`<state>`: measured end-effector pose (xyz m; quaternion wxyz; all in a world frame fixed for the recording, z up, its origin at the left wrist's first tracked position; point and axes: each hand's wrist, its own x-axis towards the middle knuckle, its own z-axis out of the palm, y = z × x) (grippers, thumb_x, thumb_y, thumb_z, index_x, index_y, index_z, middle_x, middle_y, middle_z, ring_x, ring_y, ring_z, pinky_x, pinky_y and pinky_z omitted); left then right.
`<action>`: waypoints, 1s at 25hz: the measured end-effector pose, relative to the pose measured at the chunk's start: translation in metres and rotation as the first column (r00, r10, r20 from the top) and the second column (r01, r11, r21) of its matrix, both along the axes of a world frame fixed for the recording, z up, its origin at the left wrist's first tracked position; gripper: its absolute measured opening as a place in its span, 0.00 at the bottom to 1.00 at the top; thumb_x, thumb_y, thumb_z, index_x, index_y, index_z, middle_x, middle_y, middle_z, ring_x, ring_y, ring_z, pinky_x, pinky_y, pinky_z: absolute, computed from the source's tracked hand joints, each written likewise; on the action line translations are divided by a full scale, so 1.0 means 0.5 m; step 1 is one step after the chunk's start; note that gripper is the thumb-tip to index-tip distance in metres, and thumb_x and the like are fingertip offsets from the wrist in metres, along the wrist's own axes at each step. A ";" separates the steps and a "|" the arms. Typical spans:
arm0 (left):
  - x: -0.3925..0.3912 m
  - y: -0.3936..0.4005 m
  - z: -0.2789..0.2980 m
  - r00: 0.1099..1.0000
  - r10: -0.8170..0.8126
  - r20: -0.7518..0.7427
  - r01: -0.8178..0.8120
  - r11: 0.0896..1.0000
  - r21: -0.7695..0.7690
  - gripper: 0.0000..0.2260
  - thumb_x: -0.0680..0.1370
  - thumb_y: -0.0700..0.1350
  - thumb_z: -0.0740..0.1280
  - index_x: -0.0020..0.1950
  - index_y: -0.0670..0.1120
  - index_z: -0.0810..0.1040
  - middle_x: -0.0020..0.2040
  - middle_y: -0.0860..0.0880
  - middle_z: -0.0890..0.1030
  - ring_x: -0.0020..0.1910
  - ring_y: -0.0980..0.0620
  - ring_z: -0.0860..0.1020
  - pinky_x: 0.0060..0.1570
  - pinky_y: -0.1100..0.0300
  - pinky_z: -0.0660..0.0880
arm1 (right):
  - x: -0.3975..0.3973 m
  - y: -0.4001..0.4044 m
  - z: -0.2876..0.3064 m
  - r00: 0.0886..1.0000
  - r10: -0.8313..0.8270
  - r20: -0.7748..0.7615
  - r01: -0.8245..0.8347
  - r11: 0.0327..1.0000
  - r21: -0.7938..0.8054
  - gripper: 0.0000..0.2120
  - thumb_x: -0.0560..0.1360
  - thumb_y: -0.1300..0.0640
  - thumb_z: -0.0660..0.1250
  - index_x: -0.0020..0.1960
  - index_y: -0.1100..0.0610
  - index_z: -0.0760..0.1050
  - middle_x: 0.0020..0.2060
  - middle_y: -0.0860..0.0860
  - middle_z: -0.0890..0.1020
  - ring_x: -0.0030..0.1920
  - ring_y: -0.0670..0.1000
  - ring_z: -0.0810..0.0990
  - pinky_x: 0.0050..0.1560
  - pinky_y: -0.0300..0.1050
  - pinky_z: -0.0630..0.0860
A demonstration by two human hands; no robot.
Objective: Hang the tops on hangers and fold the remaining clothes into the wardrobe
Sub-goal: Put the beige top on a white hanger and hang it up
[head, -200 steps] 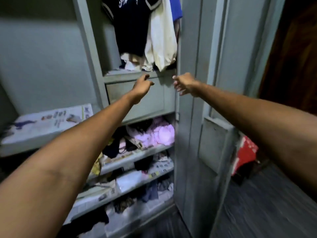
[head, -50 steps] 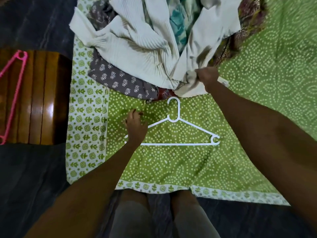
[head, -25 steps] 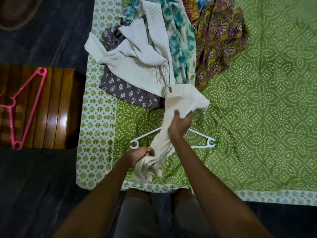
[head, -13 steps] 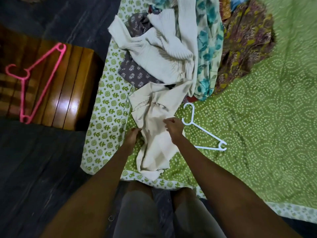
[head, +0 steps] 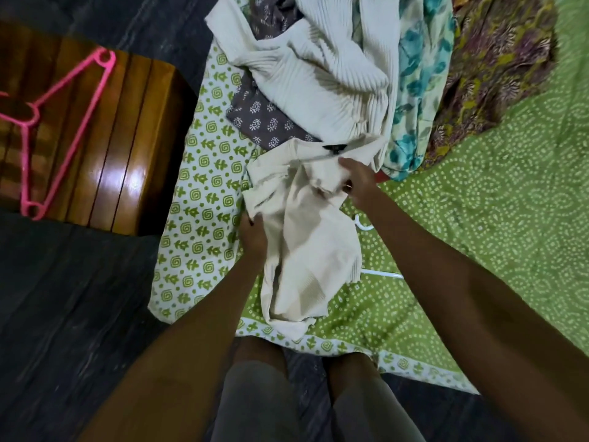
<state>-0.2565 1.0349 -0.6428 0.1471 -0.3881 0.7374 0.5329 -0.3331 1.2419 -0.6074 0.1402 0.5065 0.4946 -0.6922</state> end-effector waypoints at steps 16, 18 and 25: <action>0.104 0.018 -0.020 0.974 0.218 0.063 -0.217 0.976 -0.021 0.39 0.71 0.51 0.73 0.74 0.39 0.58 0.72 0.42 0.65 0.70 0.46 0.66 0.70 0.50 0.63 | 0.276 0.156 -0.074 0.763 0.574 0.297 -0.646 0.666 0.372 0.14 0.73 0.57 0.70 0.56 0.61 0.78 0.47 0.57 0.81 0.47 0.54 0.77 0.42 0.42 0.68; 0.140 0.028 -0.015 0.994 0.084 0.065 -0.079 0.993 -0.084 0.41 0.70 0.47 0.75 0.75 0.37 0.55 0.72 0.40 0.63 0.71 0.44 0.64 0.71 0.49 0.61 | 0.290 0.167 -0.062 0.729 0.616 0.300 -0.681 0.605 0.413 0.11 0.76 0.58 0.66 0.51 0.65 0.80 0.42 0.58 0.81 0.40 0.52 0.74 0.35 0.39 0.66; 0.223 0.082 0.030 0.768 -0.632 -0.107 0.452 0.653 -0.608 0.34 0.66 0.62 0.66 0.60 0.36 0.73 0.59 0.37 0.74 0.58 0.40 0.71 0.59 0.48 0.67 | 0.398 0.225 -0.013 0.863 0.395 0.316 -0.452 0.882 0.132 0.14 0.76 0.57 0.64 0.32 0.60 0.72 0.26 0.55 0.68 0.21 0.47 0.67 0.25 0.40 0.62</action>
